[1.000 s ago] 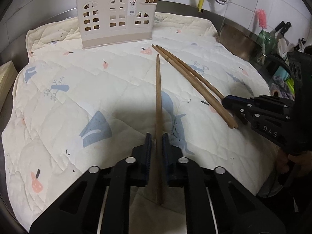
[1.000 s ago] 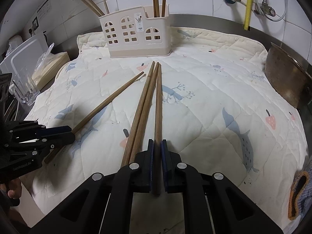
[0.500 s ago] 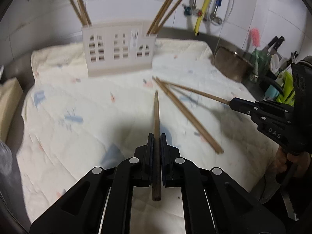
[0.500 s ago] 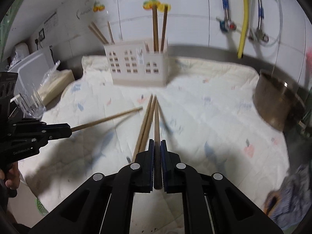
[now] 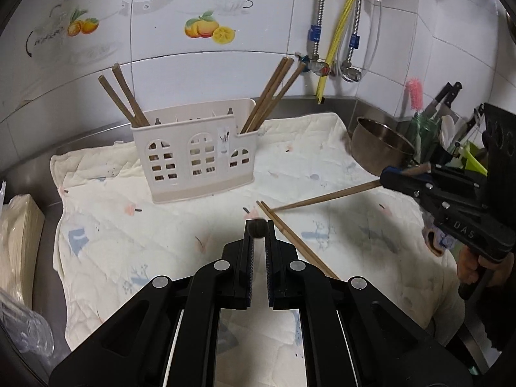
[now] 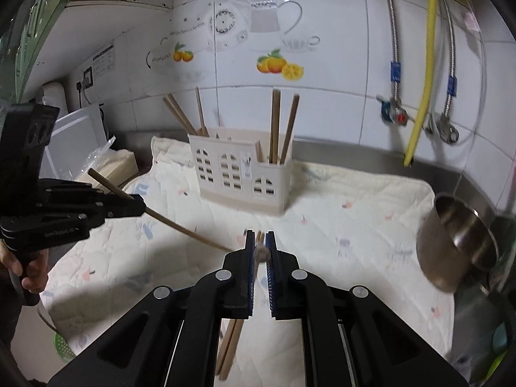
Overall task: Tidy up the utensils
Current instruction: 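Lift both chopsticks upright and lower them into the white holder, then open both tools to release the chopsticks in the holder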
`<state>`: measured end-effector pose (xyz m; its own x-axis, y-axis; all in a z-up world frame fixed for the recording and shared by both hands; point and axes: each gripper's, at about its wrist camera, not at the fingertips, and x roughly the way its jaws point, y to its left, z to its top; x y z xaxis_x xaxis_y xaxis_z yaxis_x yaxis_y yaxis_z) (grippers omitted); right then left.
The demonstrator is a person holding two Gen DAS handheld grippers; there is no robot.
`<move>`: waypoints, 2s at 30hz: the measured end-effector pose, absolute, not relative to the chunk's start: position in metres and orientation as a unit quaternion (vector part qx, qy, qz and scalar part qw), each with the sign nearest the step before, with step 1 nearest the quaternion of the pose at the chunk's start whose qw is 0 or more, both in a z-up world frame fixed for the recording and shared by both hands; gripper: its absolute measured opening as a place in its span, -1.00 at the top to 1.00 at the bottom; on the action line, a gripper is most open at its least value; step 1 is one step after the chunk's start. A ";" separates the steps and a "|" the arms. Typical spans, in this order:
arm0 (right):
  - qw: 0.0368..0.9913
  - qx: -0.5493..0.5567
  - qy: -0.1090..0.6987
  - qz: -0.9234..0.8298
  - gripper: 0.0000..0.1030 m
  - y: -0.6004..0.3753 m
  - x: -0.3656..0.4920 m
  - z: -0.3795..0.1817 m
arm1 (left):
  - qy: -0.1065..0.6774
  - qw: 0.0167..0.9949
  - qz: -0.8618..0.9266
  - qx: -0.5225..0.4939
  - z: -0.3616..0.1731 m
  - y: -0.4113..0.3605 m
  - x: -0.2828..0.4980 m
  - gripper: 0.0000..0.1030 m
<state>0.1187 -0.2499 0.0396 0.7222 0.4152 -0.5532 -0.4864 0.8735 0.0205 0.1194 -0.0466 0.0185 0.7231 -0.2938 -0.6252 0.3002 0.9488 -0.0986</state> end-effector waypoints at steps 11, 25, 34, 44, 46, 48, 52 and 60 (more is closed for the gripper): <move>0.919 -0.084 0.241 0.300 0.88 -0.230 0.144 0.119 | 0.293 0.943 -0.155 -0.004 0.080 -0.021 0.150 0.89; 0.924 -0.105 0.198 0.310 0.88 -0.206 0.180 0.189 | 0.199 0.975 -0.100 0.004 0.181 -0.002 0.197 0.90; 0.930 -0.107 0.202 0.287 0.87 -0.195 0.218 0.191 | 0.192 0.980 -0.053 -0.018 0.173 0.011 0.242 0.90; 0.923 -0.120 0.238 0.277 0.87 -0.181 0.247 0.168 | 0.224 0.972 -0.034 -0.055 0.134 0.031 0.271 0.89; 0.921 -0.120 0.246 0.276 0.87 -0.180 0.252 0.162 | 0.234 0.969 -0.041 -0.063 0.127 0.033 0.275 0.89; 0.919 -0.121 0.255 0.275 0.87 -0.178 0.256 0.155 | 0.243 0.967 -0.041 -0.062 0.120 0.032 0.277 0.89; 0.915 -0.120 0.270 0.276 0.87 -0.173 0.264 0.143 | 0.259 0.963 -0.044 -0.064 0.110 0.030 0.282 0.89; 0.910 -0.119 0.288 0.272 0.87 -0.167 0.274 0.128 | 0.266 0.961 -0.052 -0.060 0.106 0.027 0.281 0.83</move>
